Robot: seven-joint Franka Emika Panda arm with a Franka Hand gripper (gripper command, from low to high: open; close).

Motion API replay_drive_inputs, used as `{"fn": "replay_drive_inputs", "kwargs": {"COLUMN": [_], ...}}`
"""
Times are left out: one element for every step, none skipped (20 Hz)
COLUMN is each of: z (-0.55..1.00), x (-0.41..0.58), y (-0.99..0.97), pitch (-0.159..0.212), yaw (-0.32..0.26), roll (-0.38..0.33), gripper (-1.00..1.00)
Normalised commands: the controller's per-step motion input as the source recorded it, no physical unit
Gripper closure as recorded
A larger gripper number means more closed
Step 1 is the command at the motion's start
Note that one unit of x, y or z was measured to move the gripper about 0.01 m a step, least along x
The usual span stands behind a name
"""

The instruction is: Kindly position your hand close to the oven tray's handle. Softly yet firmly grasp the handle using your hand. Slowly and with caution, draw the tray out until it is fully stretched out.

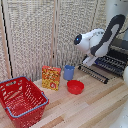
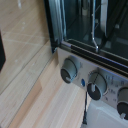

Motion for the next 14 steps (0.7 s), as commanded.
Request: {"fn": "replay_drive_inputs", "kwargs": {"z": [-0.15,-0.17,-0.17,-0.23,-0.25,-0.25,-0.27,-0.26,-0.19,-0.08,0.00,0.00,0.08,0.10], "x": [0.000,0.011,0.046,0.043,0.046,0.054,0.049,0.000,0.000,0.000,0.000,0.000,0.000,0.000], "y": [-0.37,-0.35,-0.32,-0.36,-0.38,-0.38,-0.41,-0.44,-0.48,-0.56,-0.61,-0.62,-0.63,-0.62], "pitch": [0.000,0.000,0.000,0.000,0.000,0.000,0.000,-0.005,-0.014,-0.033,-0.050,-0.056,-0.068,-0.063], "yaw": [-0.108,-0.124,-0.138,-0.161,-0.159,-0.152,-0.141,-0.132,-0.121,-0.101,-0.074,-0.065,-0.066,-0.065], "roll": [-0.151,-0.151,-0.160,-0.146,-0.131,-0.119,-0.099,-0.081,-0.074,-0.061,-0.026,0.000,0.000,0.000], "gripper": [-1.00,-1.00,-1.00,-1.00,-1.00,-1.00,-1.00,-1.00,-1.00,-1.00,-1.00,-1.00,-1.00,-1.00]}}
